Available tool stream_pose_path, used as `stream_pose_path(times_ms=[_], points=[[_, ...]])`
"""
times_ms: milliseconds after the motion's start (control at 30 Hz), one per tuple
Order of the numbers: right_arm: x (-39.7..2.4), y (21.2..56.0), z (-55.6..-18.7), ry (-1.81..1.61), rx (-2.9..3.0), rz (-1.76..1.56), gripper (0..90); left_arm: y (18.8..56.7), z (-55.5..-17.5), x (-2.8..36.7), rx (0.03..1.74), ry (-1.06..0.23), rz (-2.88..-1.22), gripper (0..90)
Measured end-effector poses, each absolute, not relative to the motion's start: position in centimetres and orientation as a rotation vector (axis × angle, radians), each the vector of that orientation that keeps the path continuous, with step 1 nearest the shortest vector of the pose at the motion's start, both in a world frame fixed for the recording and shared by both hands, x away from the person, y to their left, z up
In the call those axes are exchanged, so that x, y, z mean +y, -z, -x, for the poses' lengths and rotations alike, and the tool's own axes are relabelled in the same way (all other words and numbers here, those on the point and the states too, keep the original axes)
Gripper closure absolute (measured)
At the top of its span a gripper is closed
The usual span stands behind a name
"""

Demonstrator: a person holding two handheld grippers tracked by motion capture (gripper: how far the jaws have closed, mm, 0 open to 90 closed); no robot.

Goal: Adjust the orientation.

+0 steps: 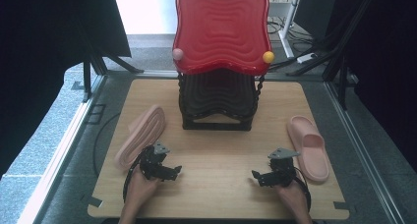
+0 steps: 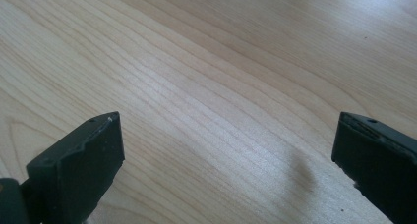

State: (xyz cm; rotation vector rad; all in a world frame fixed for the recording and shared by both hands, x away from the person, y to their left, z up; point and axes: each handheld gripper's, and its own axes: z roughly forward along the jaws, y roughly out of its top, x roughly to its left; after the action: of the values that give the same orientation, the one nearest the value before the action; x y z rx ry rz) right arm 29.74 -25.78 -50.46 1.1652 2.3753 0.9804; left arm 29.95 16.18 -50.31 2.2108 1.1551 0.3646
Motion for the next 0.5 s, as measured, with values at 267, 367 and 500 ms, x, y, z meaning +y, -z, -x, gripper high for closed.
stream_pose_path(times_ms=[267, 367, 500], points=[[-26.1, 50.4, -29.5, -0.978, 2.388, -1.168, 0.0, 50.8, -30.5, 15.8, 1.129, -0.302, -2.233, 0.5], [-26.4, 50.4, -29.5, -0.986, 2.384, -1.184, 0.0, 50.8, -30.8, 15.7, 1.127, -0.286, -2.234, 0.5], [-26.4, 50.3, -29.4, -0.988, 2.387, -1.174, 0.2, 50.4, -31.3, 15.8, 1.122, -0.272, -2.226, 0.5]])
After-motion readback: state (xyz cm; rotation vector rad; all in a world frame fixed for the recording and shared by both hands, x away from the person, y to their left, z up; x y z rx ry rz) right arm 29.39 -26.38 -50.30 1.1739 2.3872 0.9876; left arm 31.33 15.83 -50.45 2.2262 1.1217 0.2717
